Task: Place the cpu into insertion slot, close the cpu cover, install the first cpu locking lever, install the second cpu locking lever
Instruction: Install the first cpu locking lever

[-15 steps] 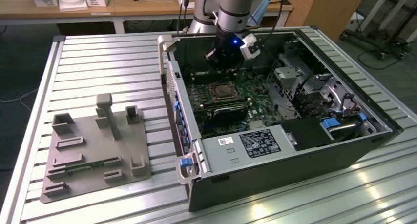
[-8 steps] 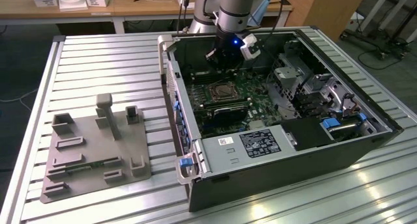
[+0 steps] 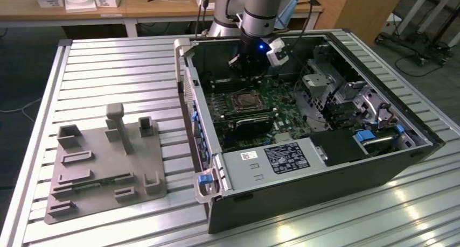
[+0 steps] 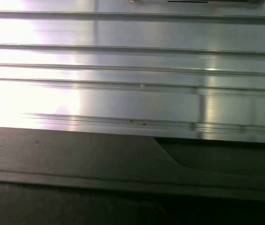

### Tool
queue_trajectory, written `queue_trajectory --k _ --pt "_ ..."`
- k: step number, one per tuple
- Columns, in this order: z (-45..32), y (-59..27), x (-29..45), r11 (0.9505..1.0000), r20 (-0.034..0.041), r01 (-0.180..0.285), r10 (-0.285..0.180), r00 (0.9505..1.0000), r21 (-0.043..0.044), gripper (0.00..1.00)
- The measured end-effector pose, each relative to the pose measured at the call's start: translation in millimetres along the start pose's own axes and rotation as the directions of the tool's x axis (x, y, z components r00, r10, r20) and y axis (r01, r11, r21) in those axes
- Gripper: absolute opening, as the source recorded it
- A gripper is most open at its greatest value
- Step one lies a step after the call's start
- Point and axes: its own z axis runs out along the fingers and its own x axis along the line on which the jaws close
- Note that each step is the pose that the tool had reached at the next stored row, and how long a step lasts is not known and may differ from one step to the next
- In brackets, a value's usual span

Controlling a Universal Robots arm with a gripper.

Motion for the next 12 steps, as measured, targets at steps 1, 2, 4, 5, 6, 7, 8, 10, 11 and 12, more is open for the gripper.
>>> queue_trajectory --k 1,2,4,5,6,7,8,10,11,12 --pt "0.3 0.0 -0.5 1.0000 0.0000 0.000 0.000 1.0000 0.0000 0.10" --pt "0.6 -0.1 -1.0 1.0000 0.0000 0.000 0.000 1.0000 0.0000 0.10" --pt "1.2 -0.1 -2.0 1.0000 -0.0001 0.000 0.000 1.0000 0.0001 0.10" --pt "1.5 -0.2 -2.5 1.0000 0.0000 0.000 0.000 1.0000 0.0000 0.10" --pt "1.9 -0.2 -3.0 1.0000 0.0000 0.000 0.000 1.0000 0.0000 0.10" --pt "2.2 -0.2 -3.4 1.0000 0.0000 0.000 0.000 1.0000 0.0000 0.10" --pt "2.6 -0.3 -3.8 1.0000 0.0000 0.000 0.000 1.0000 0.0000 0.10" --pt "3.3 -0.3 -4.4 1.0000 0.0000 0.000 0.000 1.0000 0.0000 0.10" --pt "3.6 -0.4 -4.7 1.0000 0.0000 0.000 0.000 1.0000 0.0001 0.10" --pt "4.0 -0.4 -5.0 1.0000 0.0001 0.000 0.000 1.0000 0.0000 0.10"
